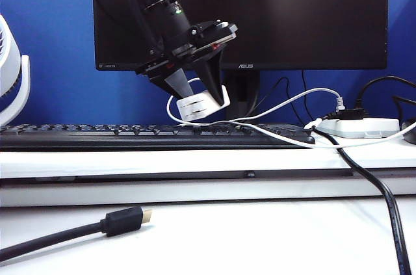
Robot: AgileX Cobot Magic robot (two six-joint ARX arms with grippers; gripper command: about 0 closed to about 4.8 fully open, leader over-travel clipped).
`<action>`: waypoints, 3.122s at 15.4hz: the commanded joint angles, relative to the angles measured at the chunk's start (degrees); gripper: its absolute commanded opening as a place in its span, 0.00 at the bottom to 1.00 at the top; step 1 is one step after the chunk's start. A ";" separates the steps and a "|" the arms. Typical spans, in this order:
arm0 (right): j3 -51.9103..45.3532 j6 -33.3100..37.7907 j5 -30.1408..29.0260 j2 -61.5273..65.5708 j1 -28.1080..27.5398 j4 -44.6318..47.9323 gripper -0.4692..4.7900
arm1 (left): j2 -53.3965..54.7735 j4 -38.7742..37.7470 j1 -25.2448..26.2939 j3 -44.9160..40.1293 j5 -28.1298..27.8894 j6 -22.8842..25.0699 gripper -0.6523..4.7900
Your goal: Pick up the Type-C charging cable and the charging base, insert one end of the Type-C charger into the corresponding slot on the base, and finally place the plugged-in charger back on the table.
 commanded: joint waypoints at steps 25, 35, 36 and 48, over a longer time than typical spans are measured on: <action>-27.15 -13.49 36.00 -35.43 0.02 -18.23 0.08 | -73.50 -26.45 -0.72 -0.07 -1.81 6.84 0.11; -92.91 -8.90 57.13 -62.18 0.02 15.85 0.08 | -101.55 -26.29 -0.68 -32.37 0.72 0.13 0.11; -96.70 -7.13 57.66 -62.40 0.02 15.80 0.08 | -101.81 -19.21 -0.66 -37.94 2.12 0.15 0.11; -103.12 -5.49 66.27 -62.42 0.02 11.06 0.08 | -99.89 29.57 -0.70 -82.62 4.31 -1.18 0.11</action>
